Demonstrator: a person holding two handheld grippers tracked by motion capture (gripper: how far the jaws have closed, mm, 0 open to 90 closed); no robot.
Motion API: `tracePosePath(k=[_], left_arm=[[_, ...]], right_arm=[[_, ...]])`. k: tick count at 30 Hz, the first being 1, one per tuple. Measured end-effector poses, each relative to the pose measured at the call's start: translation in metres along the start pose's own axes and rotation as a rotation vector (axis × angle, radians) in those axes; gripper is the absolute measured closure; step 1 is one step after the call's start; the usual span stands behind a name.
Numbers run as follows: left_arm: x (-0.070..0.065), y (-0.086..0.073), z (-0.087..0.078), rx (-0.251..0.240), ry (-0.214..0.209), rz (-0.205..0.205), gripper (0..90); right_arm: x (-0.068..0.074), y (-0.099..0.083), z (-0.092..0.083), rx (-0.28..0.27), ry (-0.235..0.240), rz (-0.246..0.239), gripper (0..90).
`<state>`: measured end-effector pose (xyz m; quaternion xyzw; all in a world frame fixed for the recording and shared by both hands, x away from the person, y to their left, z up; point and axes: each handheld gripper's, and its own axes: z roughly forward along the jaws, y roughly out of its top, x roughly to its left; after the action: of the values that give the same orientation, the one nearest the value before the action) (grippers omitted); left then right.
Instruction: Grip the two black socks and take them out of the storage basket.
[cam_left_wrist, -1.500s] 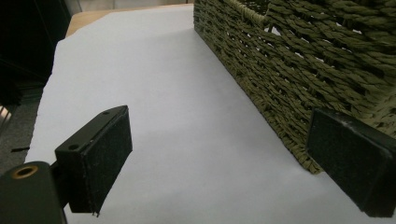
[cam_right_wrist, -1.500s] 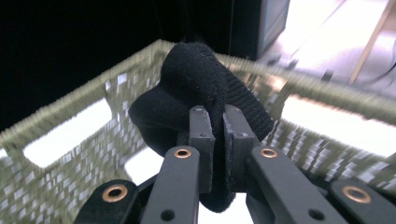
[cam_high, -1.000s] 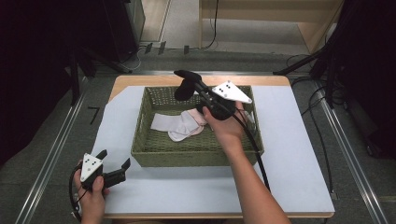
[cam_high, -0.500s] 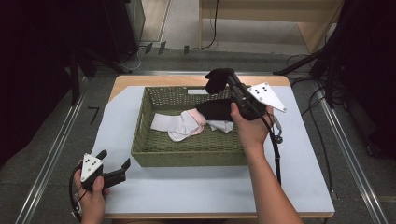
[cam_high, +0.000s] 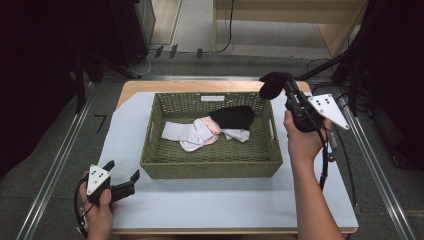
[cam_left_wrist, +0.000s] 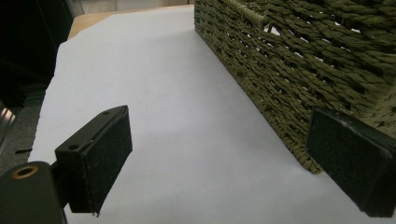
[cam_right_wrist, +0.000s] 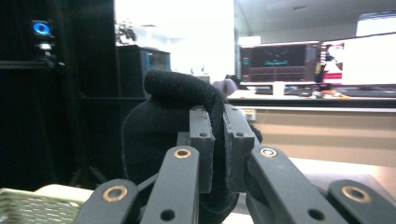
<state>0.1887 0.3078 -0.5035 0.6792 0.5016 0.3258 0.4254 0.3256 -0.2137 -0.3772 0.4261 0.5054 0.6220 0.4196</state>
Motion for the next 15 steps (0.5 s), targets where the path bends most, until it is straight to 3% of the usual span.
tracePosePath(k=[7, 8, 15], left_arm=[[0.000, 0.000, 0.000, -0.001, 0.003, 0.004, 8.4], [0.000, 0.000, 0.000, -0.001, 0.003, 0.005, 8.4], [-0.001, 0.000, -0.001, -0.004, 0.005, 0.009, 8.4]], right_arm=[[-0.029, -0.012, -0.012, 0.025, -0.068, 0.000, 85.5], [-0.038, -0.019, -0.016, 0.042, -0.091, 0.006, 85.5], [-0.061, -0.053, -0.022, 0.129, -0.157, 0.019, 85.3]])
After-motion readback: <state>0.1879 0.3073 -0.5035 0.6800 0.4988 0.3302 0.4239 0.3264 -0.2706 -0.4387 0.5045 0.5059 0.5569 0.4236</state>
